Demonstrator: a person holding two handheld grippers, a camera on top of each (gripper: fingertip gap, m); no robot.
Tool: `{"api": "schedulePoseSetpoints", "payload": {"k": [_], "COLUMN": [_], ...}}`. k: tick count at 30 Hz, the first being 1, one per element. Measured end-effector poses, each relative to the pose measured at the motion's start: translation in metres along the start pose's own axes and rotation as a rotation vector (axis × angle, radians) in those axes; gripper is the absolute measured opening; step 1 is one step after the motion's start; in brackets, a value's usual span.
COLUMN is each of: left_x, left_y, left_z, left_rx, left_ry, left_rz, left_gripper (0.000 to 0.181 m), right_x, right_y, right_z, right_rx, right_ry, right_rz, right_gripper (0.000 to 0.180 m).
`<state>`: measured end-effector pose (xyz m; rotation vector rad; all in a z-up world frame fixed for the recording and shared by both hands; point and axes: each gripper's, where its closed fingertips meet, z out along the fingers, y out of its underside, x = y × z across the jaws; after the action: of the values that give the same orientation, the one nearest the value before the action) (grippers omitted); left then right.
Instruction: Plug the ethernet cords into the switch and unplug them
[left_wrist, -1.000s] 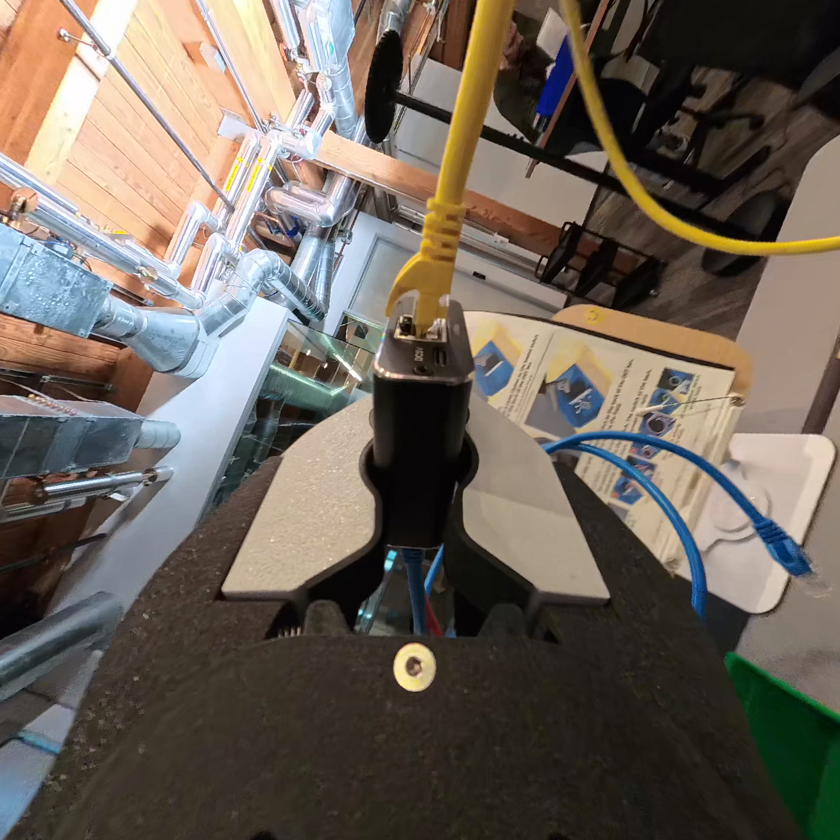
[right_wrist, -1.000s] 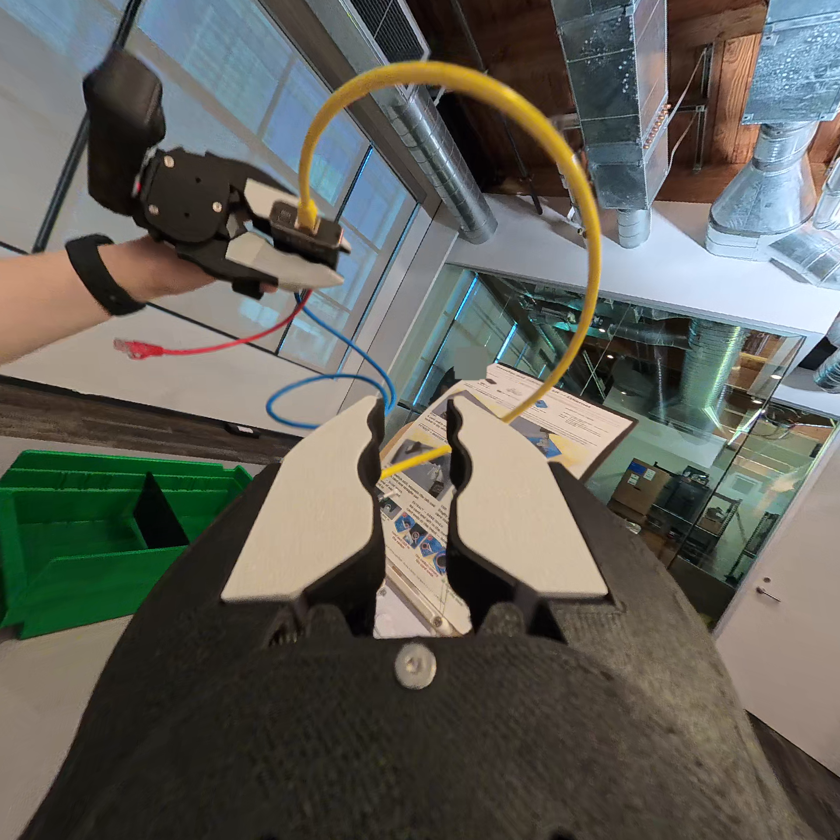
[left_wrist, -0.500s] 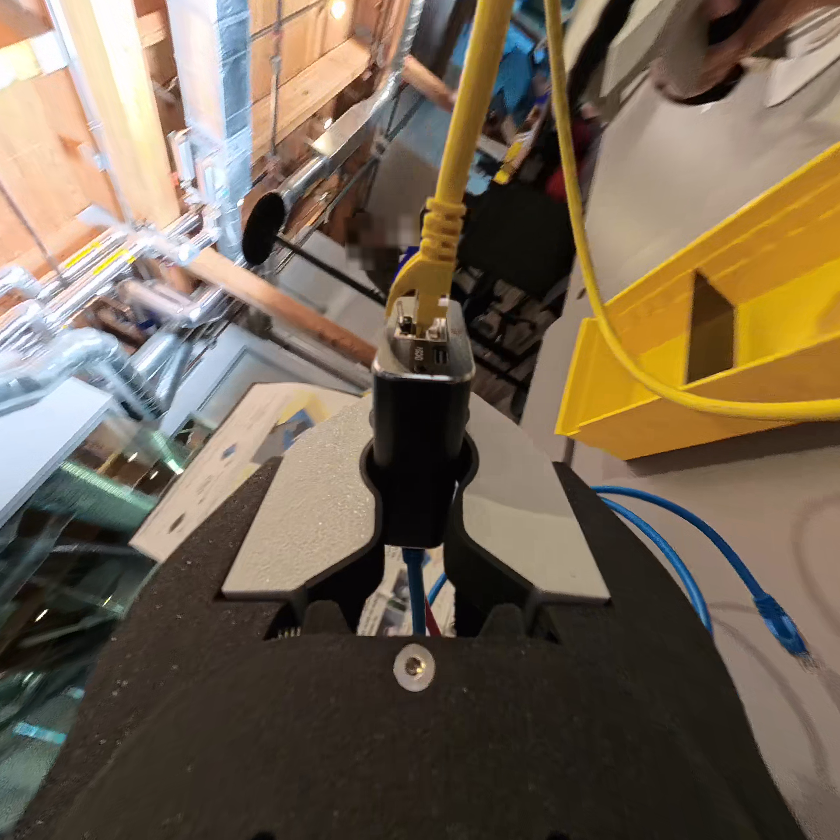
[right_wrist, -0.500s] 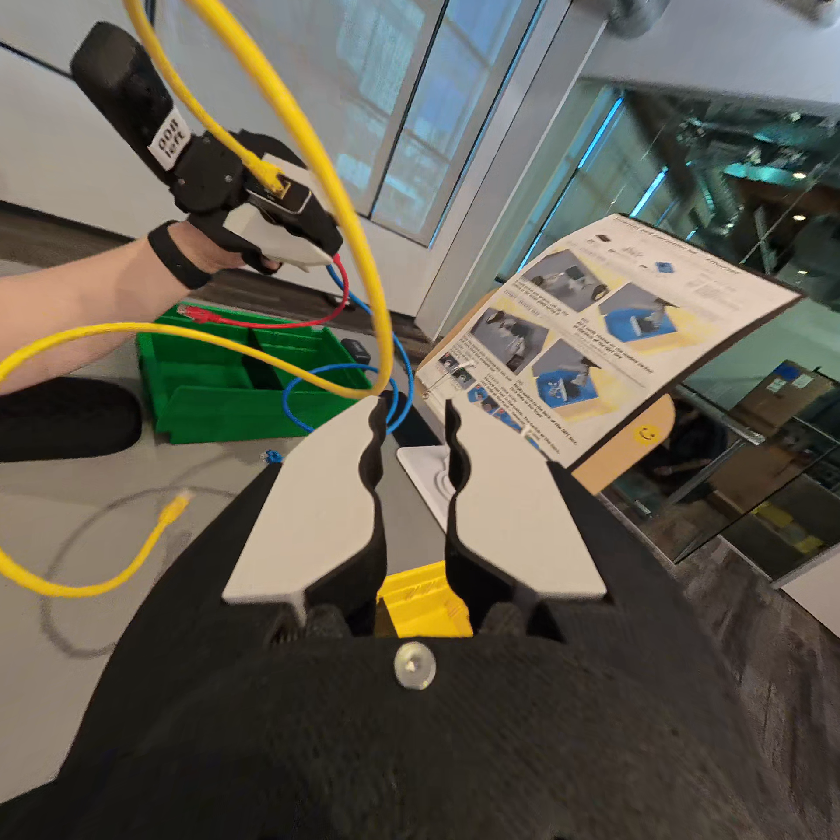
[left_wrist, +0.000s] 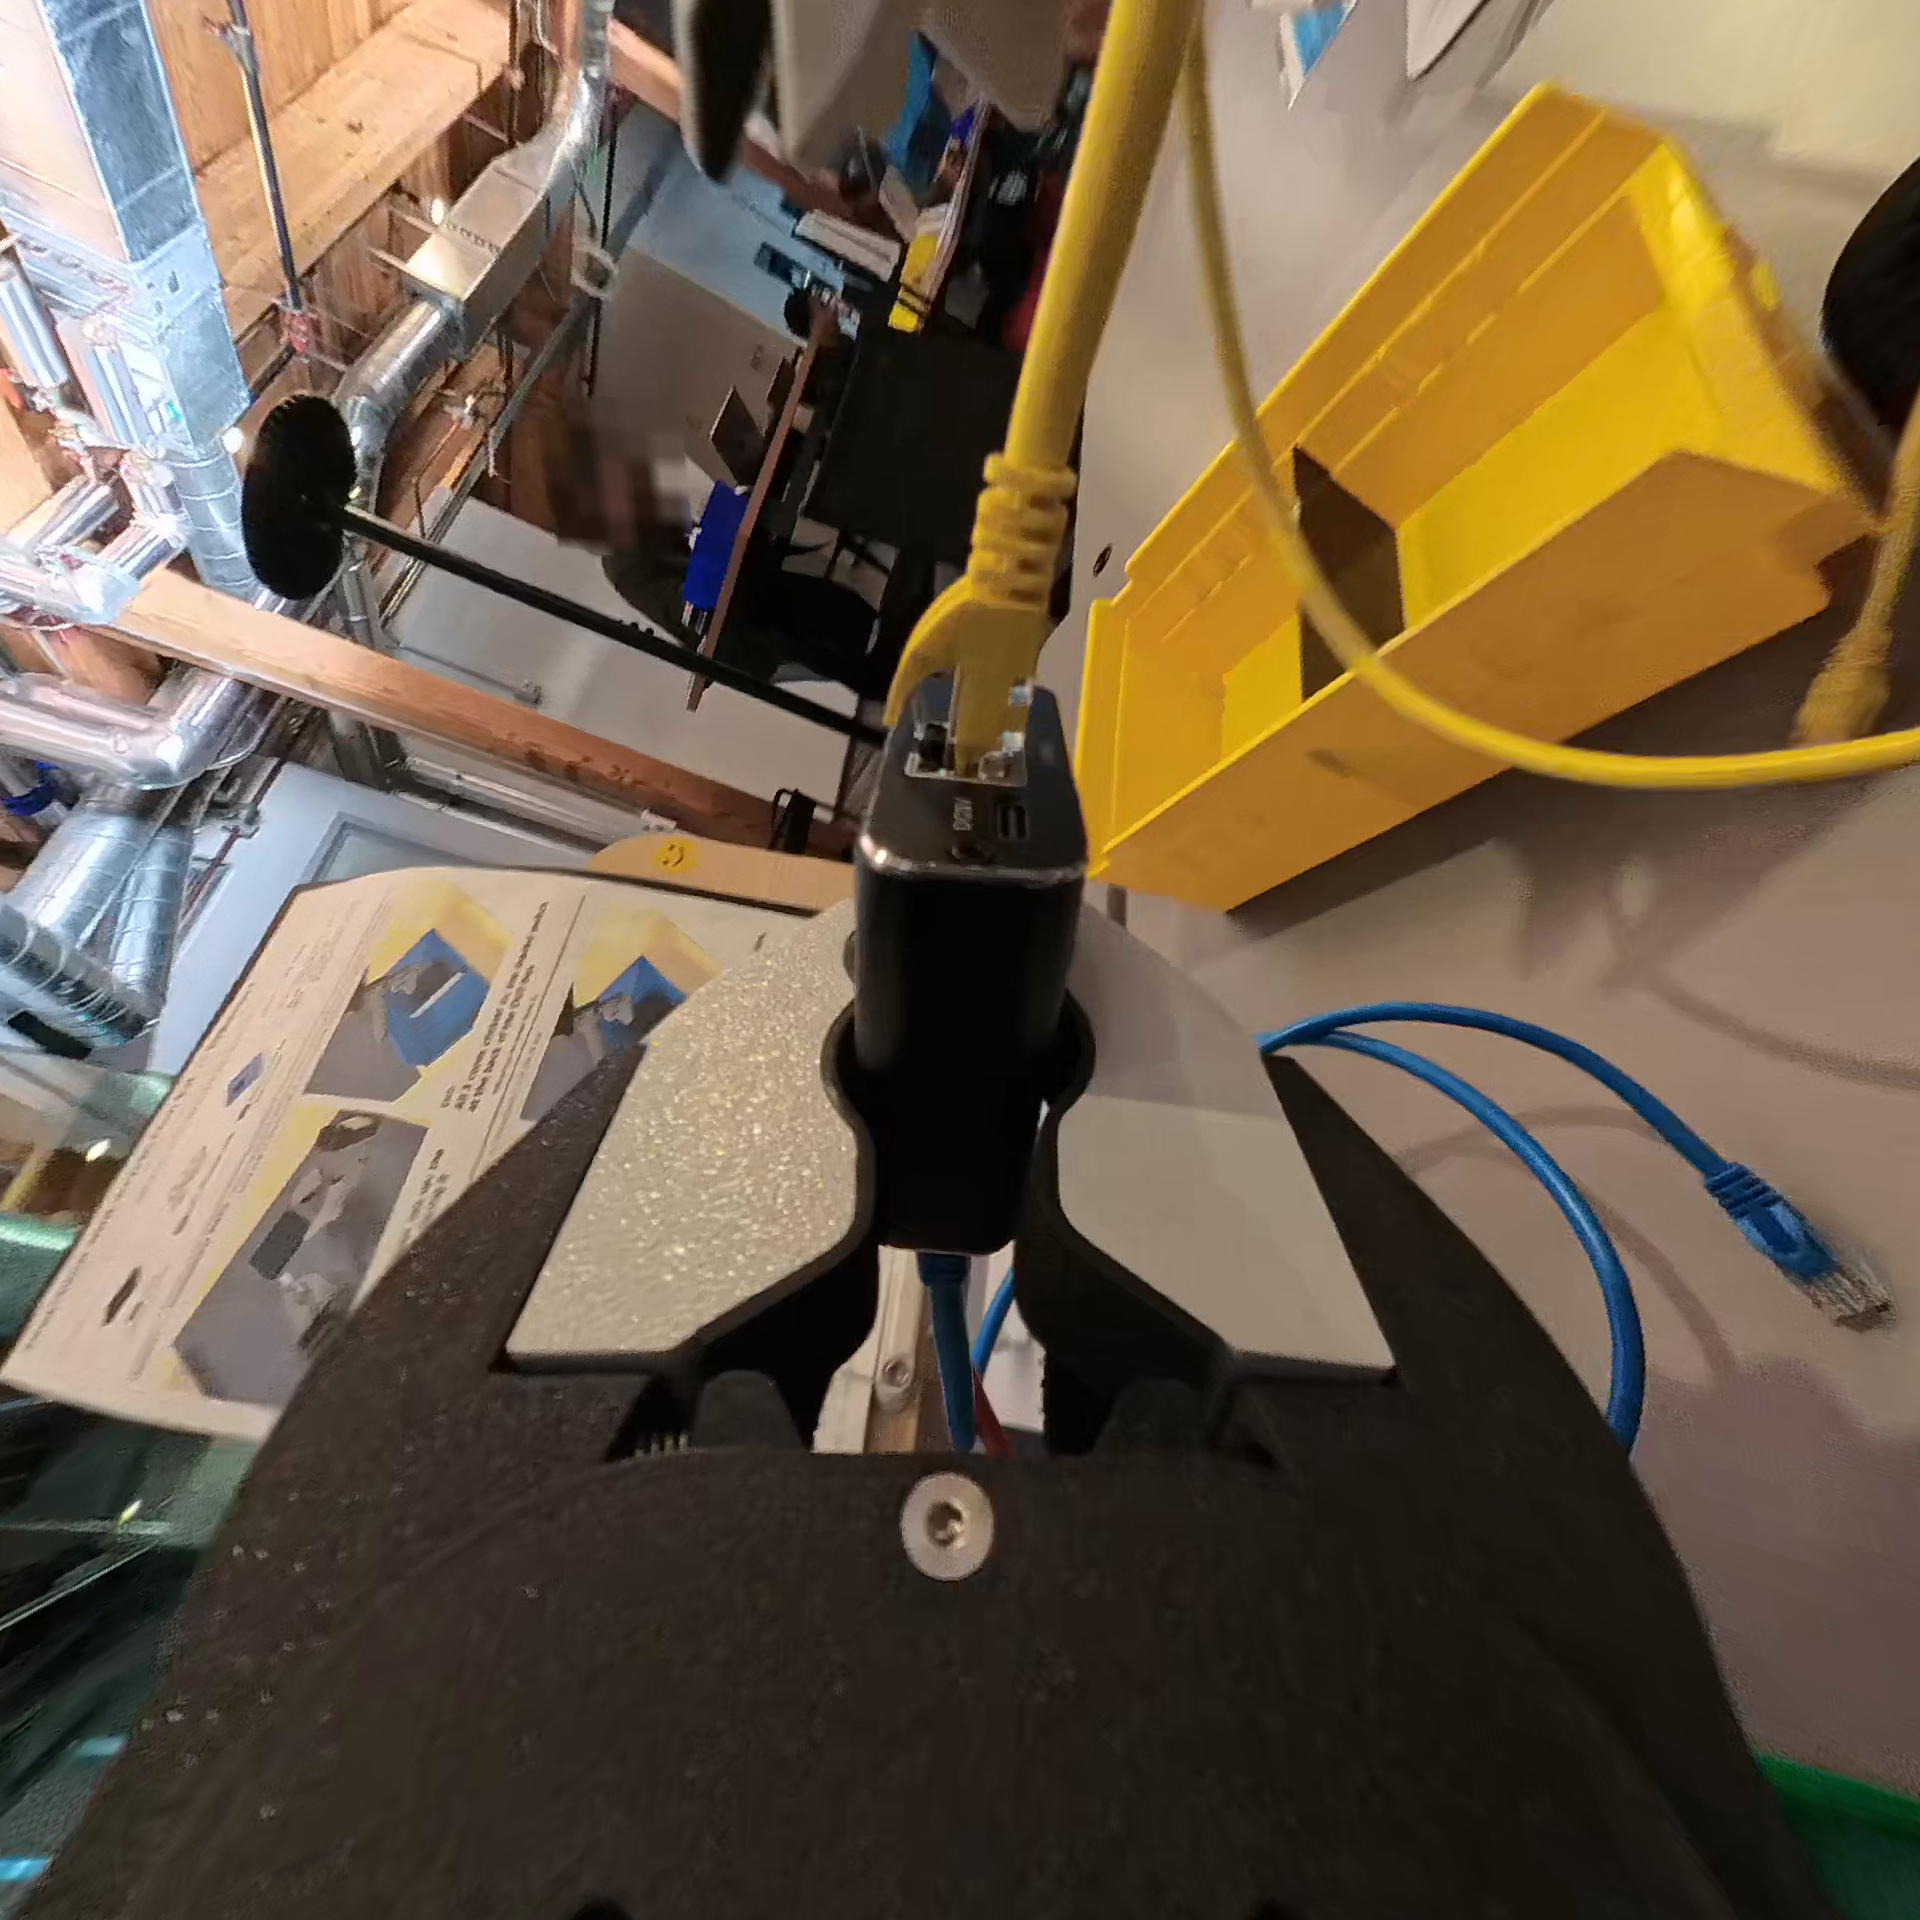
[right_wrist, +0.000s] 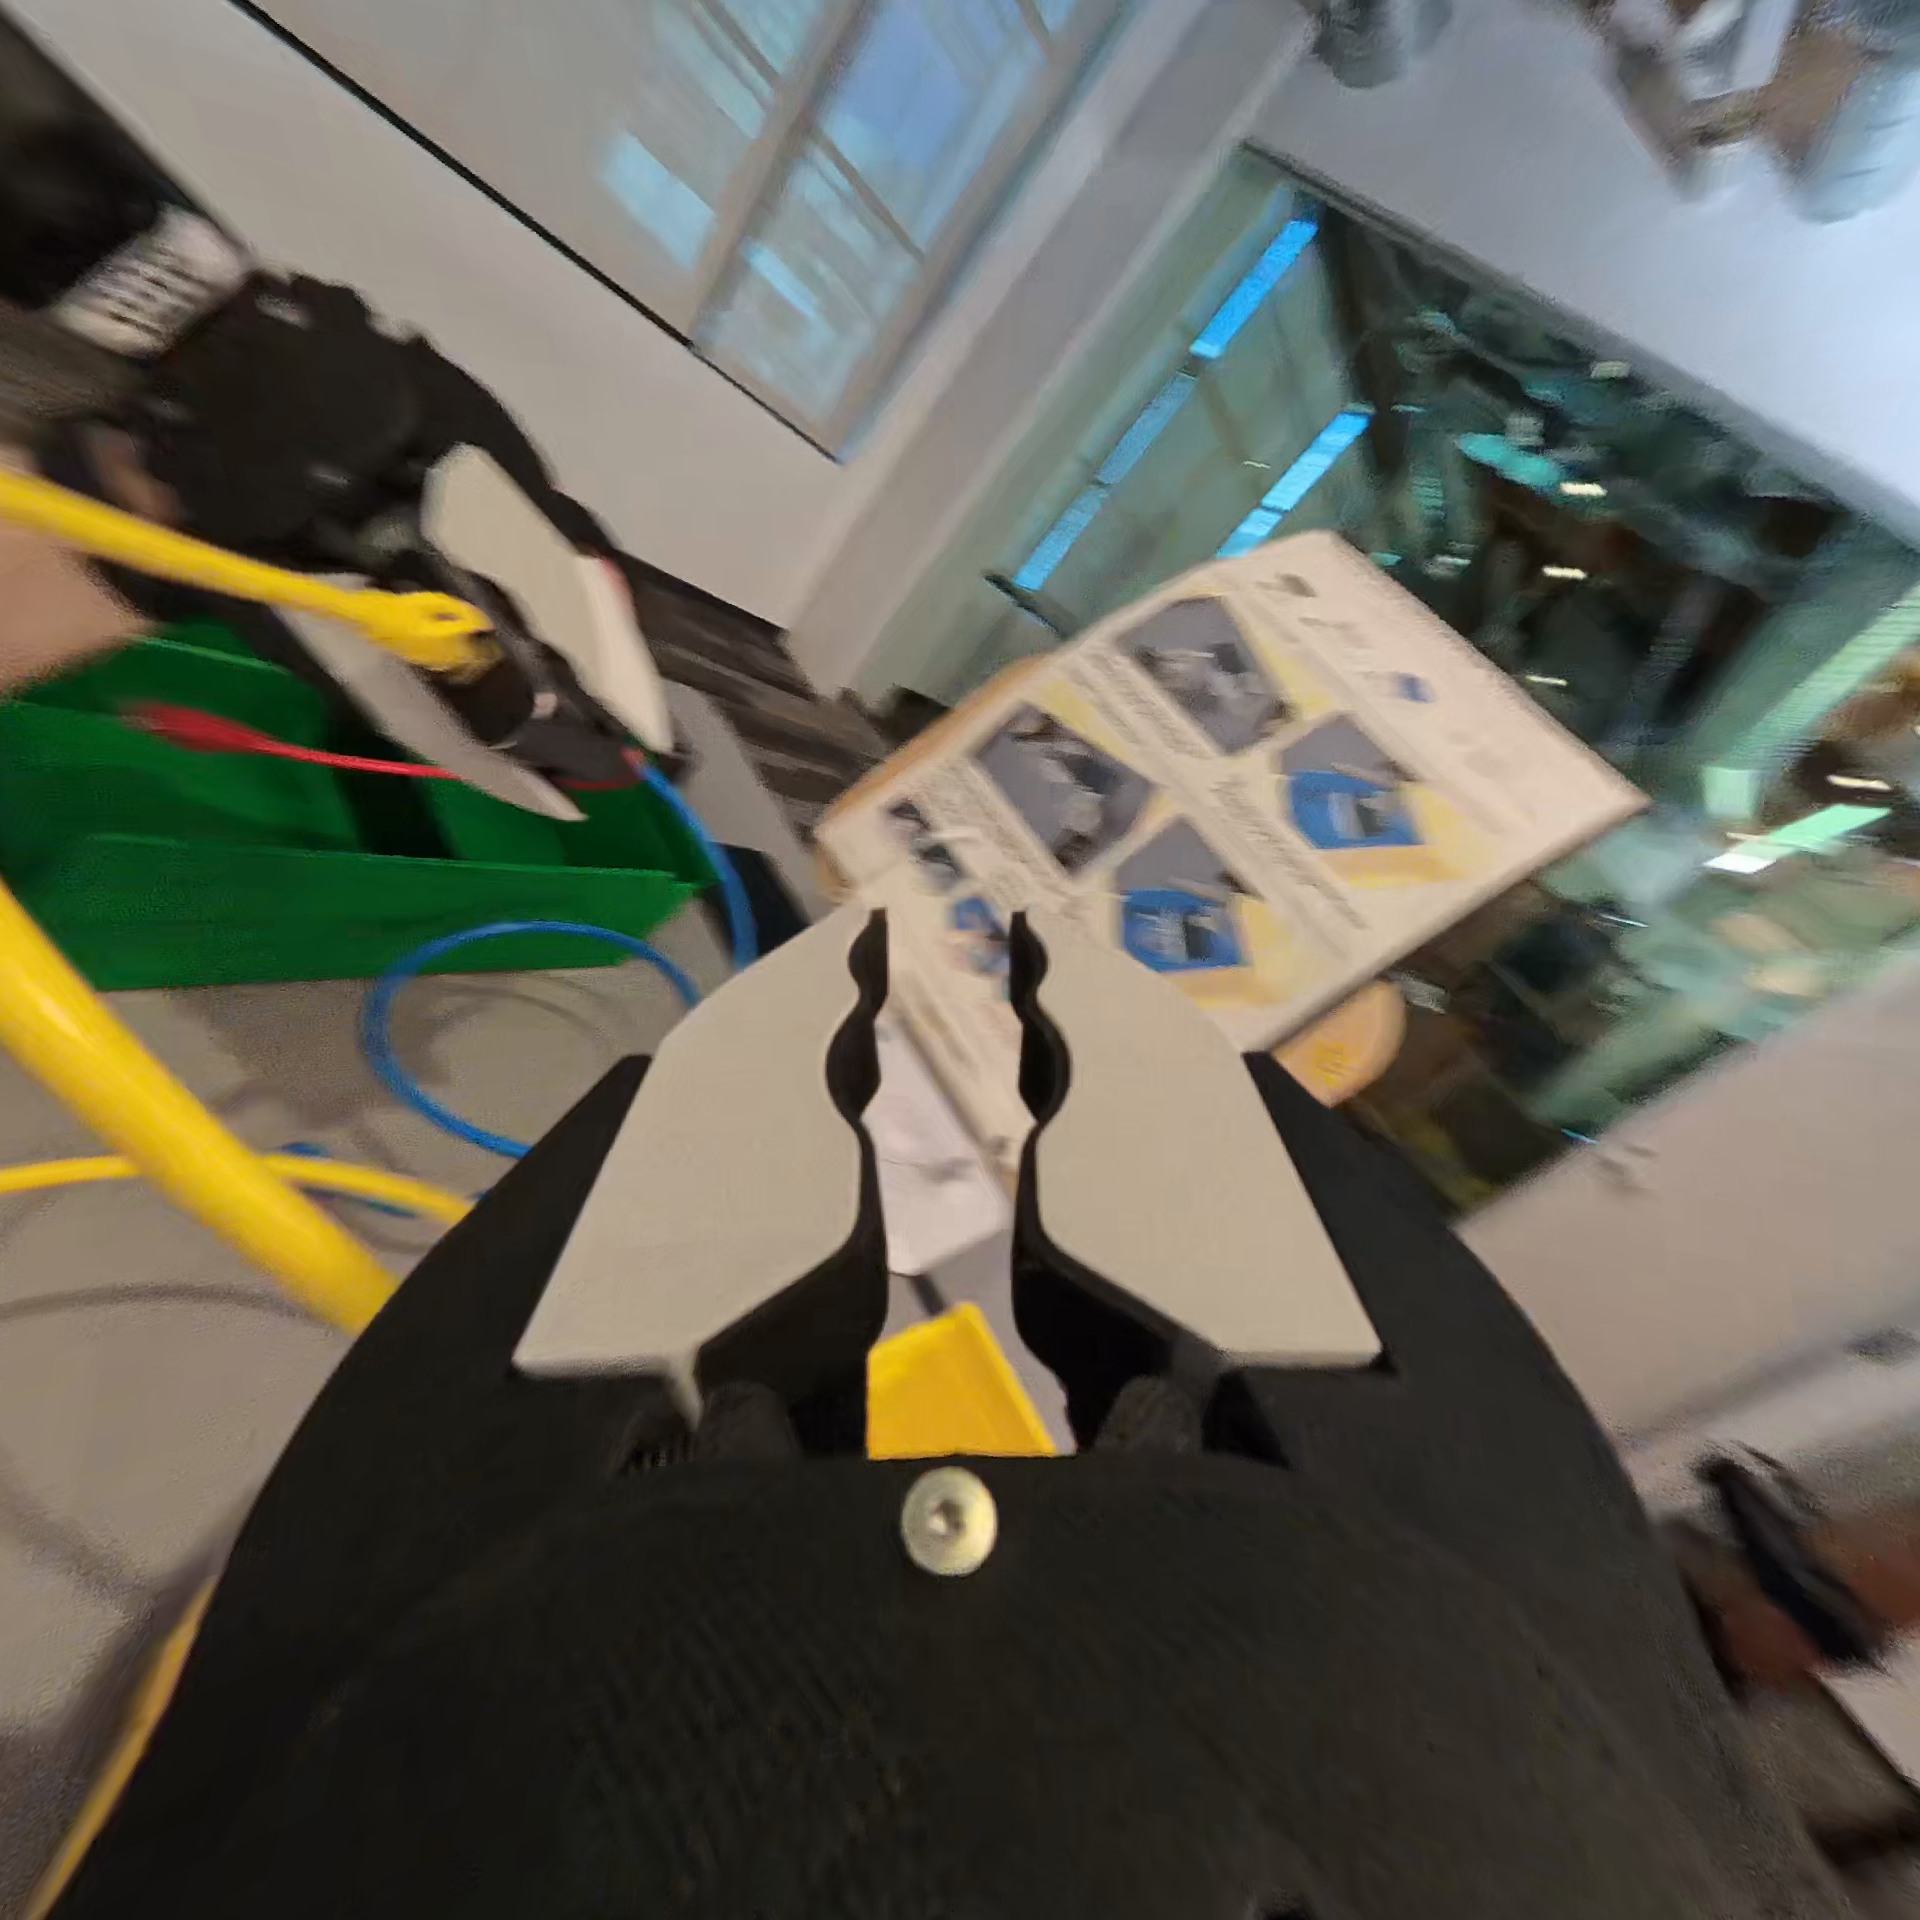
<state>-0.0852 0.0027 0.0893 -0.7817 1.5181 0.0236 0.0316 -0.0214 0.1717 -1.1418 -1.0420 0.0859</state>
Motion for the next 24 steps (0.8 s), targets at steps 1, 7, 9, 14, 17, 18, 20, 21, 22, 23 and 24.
{"api": "schedulePoseSetpoints", "payload": {"k": [1,7,9,14,17,18,20,21,22,23,24], "left_x": [-0.002,-0.006,-0.007,-0.009,-0.008,-0.008,-0.007,-0.007,-0.006,-0.006,-0.006], "left_y": [0.002,0.018,0.017,0.014,0.014,0.014,0.015,0.016,0.018,0.019,0.019], "left_z": [0.0,-0.007,-0.006,-0.005,-0.004,-0.003,0.0,0.0,0.001,0.002,0.002], "left_rx": [-0.025,-0.168,-0.183,-0.188,-0.201,-0.208,-0.226,-0.235,-0.249,-0.261,-0.263], "left_ry": [-0.012,-0.03,-0.036,-0.045,-0.042,-0.038,-0.038,-0.036,-0.032,-0.031,-0.031], "left_rz": [0.013,0.074,0.094,0.095,0.099,0.099,0.1,0.096,0.089,0.082,0.074], "left_gripper": [0.028,0.026,0.026,0.026,0.026,0.026,0.026,0.026,0.026,0.026,0.026], "right_x": [0.01,-0.036,-0.069,-0.108,-0.118,-0.118,-0.12,-0.119,-0.118,-0.117,-0.114], "right_y": [-0.006,-0.097,-0.117,-0.111,-0.094,-0.087,-0.072,-0.063,-0.054,-0.047,-0.04], "right_z": [-0.003,-0.041,-0.036,0.009,0.035,0.043,0.057,0.062,0.065,0.068,0.07], "right_rx": [-0.023,0.208,0.223,-0.016,-0.158,-0.203,-0.301,-0.355,-0.4,-0.436,-0.474], "right_ry": [0.099,0.097,0.007,-0.179,-0.3,-0.322,-0.34,-0.327,-0.314,-0.29,-0.26], "right_rz": [-0.036,-0.223,-0.299,-0.481,-0.486,-0.476,-0.455,-0.46,-0.475,-0.501,-0.528], "right_gripper": [0.023,0.024,0.026,0.042,0.044,0.044,0.044,0.044,0.044,0.044,0.044]}}
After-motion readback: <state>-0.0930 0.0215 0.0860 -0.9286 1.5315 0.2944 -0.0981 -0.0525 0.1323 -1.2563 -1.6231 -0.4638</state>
